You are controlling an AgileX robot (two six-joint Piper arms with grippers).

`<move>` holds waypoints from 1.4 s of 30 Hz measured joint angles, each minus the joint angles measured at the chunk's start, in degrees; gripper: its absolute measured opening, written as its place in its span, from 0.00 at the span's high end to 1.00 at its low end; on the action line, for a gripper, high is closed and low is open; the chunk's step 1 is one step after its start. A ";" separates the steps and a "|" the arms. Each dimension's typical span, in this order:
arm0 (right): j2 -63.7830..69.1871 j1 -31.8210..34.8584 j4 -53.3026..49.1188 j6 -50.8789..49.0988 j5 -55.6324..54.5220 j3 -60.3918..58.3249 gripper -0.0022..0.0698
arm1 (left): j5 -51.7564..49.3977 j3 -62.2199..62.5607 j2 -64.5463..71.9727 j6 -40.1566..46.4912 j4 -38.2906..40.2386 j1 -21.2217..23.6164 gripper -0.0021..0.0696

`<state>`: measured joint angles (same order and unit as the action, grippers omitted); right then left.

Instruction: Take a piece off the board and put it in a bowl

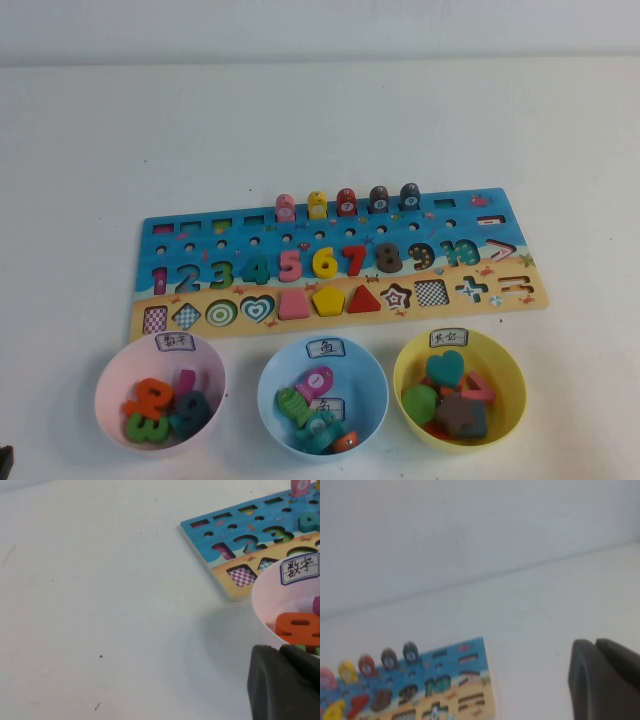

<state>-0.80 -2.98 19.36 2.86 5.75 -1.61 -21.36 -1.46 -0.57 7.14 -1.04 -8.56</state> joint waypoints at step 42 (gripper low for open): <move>89.32 -18.88 -0.35 -2.86 43.94 73.54 0.97 | 0.00 0.00 0.00 0.00 0.00 0.00 0.98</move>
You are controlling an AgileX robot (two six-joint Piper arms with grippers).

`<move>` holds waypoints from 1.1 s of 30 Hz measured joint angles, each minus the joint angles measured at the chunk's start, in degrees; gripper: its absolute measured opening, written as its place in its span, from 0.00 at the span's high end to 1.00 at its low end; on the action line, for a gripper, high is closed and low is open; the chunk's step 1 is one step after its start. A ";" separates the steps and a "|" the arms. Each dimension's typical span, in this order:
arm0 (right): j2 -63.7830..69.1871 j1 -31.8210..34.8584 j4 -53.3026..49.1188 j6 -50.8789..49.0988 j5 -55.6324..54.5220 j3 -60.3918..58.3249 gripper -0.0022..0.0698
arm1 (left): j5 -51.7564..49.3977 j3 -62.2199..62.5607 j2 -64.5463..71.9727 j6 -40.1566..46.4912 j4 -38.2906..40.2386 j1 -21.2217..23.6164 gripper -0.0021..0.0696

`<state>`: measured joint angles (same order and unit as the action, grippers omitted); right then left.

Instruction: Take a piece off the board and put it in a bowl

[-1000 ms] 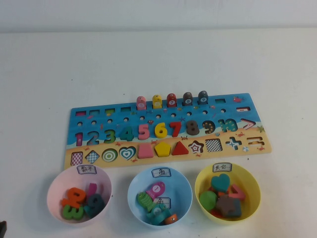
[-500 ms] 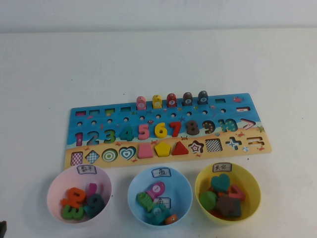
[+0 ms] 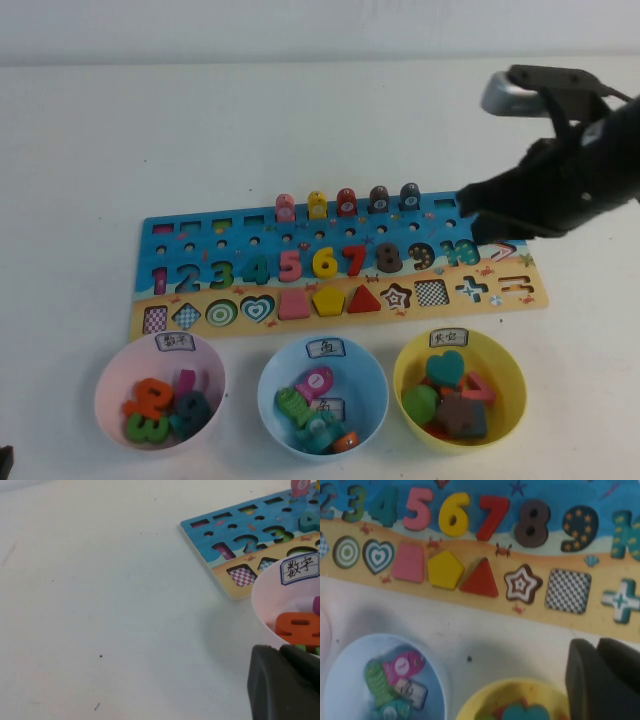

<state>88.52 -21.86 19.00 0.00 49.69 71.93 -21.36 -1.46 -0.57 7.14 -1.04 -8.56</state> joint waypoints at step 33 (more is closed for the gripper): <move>41.72 -2.40 -16.80 -8.53 4.91 46.62 0.48 | 0.00 0.00 0.00 0.00 0.00 0.00 0.98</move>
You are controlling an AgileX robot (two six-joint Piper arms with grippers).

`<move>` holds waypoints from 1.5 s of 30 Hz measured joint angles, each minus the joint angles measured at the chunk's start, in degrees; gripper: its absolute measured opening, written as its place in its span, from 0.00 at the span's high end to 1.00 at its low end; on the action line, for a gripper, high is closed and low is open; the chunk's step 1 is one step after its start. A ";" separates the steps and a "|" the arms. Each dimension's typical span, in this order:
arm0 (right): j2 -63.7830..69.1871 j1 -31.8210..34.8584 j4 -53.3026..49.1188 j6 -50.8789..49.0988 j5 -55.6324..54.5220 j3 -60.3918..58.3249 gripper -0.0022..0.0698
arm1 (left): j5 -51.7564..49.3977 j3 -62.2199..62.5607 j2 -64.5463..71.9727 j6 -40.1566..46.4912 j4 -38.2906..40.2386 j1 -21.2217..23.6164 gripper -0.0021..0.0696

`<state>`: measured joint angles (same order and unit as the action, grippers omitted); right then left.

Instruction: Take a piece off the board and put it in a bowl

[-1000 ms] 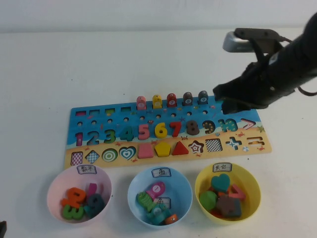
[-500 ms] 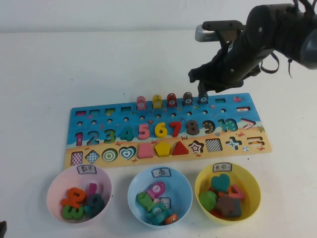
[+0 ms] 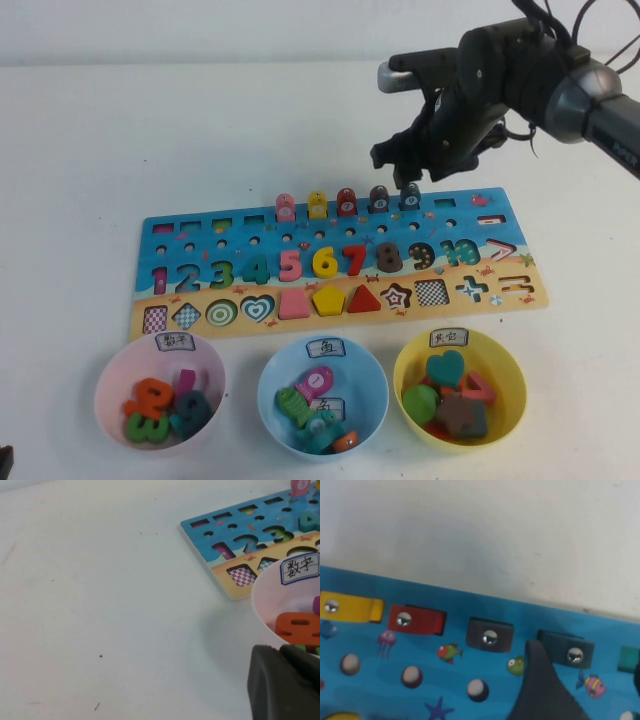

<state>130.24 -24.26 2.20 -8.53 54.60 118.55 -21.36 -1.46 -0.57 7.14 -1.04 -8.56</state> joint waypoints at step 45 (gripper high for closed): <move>4.31 0.00 -1.66 -0.37 -4.93 0.50 0.48 | 0.00 0.00 0.00 0.00 0.00 0.00 0.98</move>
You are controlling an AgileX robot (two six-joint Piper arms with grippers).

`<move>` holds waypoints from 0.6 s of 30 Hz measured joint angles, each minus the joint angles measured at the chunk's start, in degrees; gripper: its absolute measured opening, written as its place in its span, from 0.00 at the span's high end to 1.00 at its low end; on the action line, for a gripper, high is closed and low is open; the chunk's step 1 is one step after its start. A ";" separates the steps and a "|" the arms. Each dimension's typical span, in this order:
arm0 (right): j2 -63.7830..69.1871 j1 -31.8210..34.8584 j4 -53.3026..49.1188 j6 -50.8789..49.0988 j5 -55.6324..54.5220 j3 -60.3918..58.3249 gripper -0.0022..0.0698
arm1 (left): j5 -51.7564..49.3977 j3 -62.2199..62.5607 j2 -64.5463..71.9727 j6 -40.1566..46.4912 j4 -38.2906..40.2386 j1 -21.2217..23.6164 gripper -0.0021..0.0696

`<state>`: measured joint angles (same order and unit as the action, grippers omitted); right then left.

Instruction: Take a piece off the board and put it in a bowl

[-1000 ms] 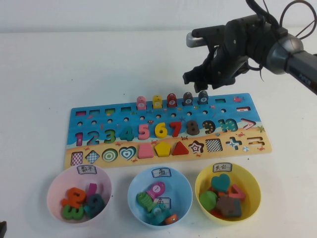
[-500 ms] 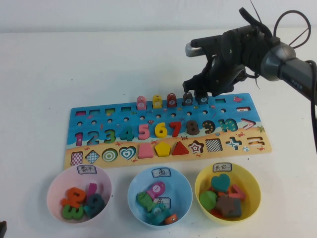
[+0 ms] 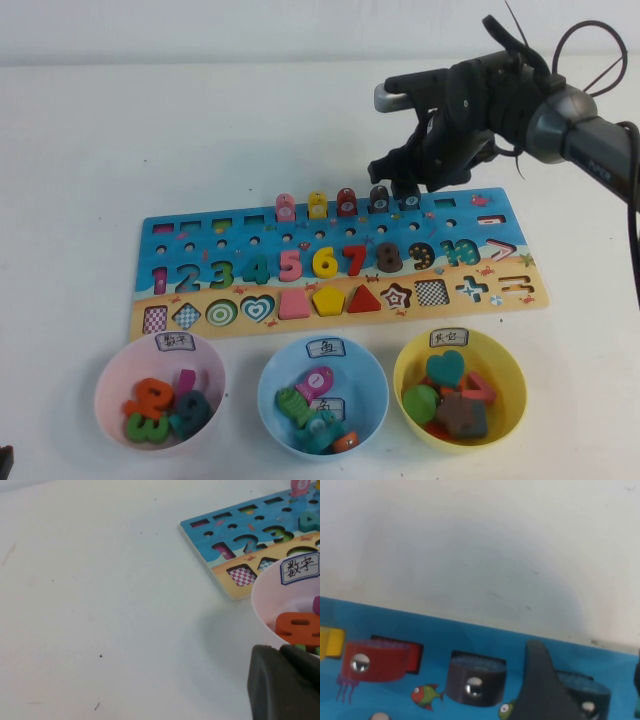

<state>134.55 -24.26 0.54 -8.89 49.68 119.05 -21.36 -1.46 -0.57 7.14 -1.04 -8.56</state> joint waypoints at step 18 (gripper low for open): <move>1.10 0.00 0.11 -0.04 -0.14 0.00 0.55 | 0.00 0.00 0.00 0.00 0.00 0.00 0.98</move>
<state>135.64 -24.26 0.65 -8.93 49.54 119.05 -21.36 -1.46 -0.57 7.14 -1.04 -8.56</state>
